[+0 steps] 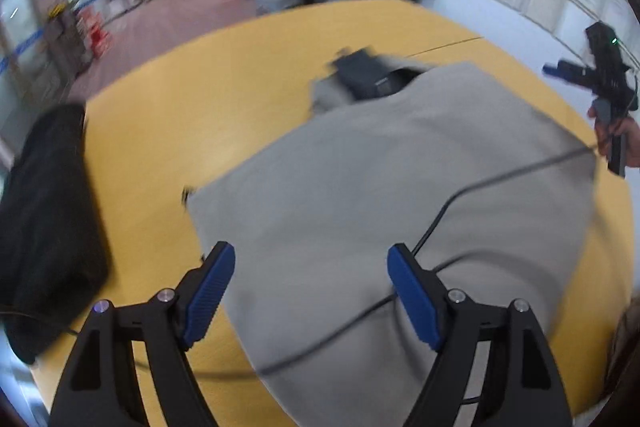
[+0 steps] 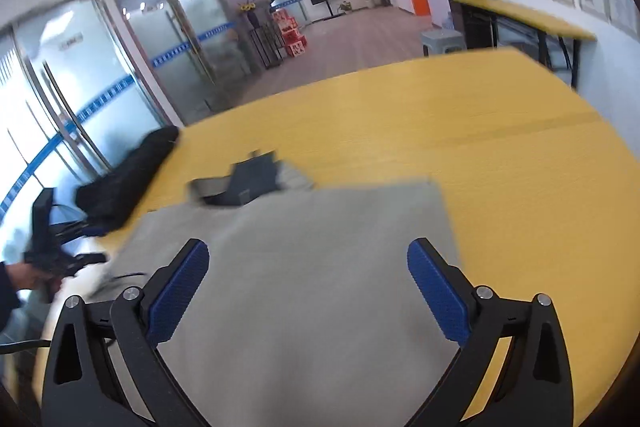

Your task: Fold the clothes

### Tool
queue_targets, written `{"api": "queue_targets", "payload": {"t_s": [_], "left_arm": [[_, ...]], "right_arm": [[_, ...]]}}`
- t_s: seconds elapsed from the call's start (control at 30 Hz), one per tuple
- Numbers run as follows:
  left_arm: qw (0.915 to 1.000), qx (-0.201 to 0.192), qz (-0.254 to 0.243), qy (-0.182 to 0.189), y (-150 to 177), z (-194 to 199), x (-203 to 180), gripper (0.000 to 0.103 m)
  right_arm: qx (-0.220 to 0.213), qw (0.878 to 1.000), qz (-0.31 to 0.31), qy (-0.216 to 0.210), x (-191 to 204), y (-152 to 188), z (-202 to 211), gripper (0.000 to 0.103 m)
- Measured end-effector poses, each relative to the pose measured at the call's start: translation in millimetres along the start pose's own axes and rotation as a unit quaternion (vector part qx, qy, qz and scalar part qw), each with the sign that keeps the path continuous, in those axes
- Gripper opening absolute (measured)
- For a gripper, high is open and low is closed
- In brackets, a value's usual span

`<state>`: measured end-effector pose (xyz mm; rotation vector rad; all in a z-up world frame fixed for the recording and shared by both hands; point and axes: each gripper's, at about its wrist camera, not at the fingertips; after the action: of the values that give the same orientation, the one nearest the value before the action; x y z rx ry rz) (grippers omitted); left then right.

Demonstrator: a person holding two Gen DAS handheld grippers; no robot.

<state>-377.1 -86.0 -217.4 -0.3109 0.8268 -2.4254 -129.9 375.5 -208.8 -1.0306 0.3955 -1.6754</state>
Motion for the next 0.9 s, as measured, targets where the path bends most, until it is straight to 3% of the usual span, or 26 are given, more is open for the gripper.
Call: {"api": "queue_targets", "payload": {"t_s": [0.07, 0.13, 0.2, 0.3, 0.37, 0.43, 0.53, 0.6, 0.63, 0.67, 0.7, 0.73, 0.77, 0.83, 0.9], "left_arm": [[0.9976, 0.0, -0.066, 0.024, -13, 12, -17, 0.084], [0.9895, 0.008, -0.134, 0.053, -29, 7, -35, 0.084], [0.979, 0.021, -0.19, 0.07, -37, -14, -52, 0.084], [0.9675, 0.026, -0.233, 0.094, -42, -50, -77, 0.083], [0.9604, 0.015, -0.25, 0.122, -43, -73, -97, 0.083], [0.9513, 0.007, -0.272, 0.145, -41, -97, -118, 0.082], [0.9322, 0.041, -0.325, 0.153, -27, -135, -147, 0.078], [0.9281, 0.046, -0.331, 0.164, -19, -150, -151, 0.078], [0.9304, 0.039, -0.321, 0.172, -19, -152, -148, 0.079], [0.9323, 0.036, -0.314, 0.175, -19, -154, -146, 0.079], [0.934, 0.033, -0.311, 0.173, -18, -154, -146, 0.079], [0.9356, 0.03, -0.308, 0.17, -17, -154, -147, 0.079], [0.9372, 0.027, -0.305, 0.168, -17, -155, -149, 0.079], [0.9394, 0.026, -0.299, 0.165, -17, -156, -156, 0.079], [0.939, 0.033, -0.299, 0.167, -20, -157, -176, 0.079]], "right_arm": [[0.016, 0.998, -0.069, 0.003, -1, 41, 40, 0.103], [0.049, 0.989, -0.133, 0.035, -8, 87, 66, 0.103], [0.074, 0.979, -0.178, 0.07, -15, 126, 80, 0.103], [0.083, 0.961, -0.243, 0.097, -29, 163, 84, 0.103], [0.065, 0.954, -0.274, 0.1, -35, 175, 78, 0.103], [0.023, 0.955, -0.279, 0.099, -36, 173, 69, 0.103], [-0.014, 0.954, -0.288, 0.08, -36, 158, 44, 0.103], [-0.023, 0.952, -0.297, 0.068, -37, 149, 28, 0.101], [-0.026, 0.951, -0.302, 0.062, -38, 144, 20, 0.1], [-0.025, 0.948, -0.313, 0.058, -43, 142, 15, 0.089], [-0.023, 0.942, -0.329, 0.055, -51, 141, 13, 0.061], [-0.02, 0.937, -0.344, 0.052, -58, 140, 11, 0.044], [-0.022, 0.934, -0.353, 0.048, -65, 138, 13, 0.021], [-0.036, 0.938, -0.342, 0.04, -73, 128, 29, 0.012], [-0.053, 0.959, -0.274, 0.043, -66, 102, 53, 0.01]]}}
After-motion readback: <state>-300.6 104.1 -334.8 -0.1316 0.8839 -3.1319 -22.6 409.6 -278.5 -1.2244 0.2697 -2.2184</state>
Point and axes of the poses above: each gripper's, at about its wrist camera, not at the fingertips, and z roughly against the way its jaws point, x to its left, y to its underside, and after that the axes turned 3 degrees about -x, right-handed
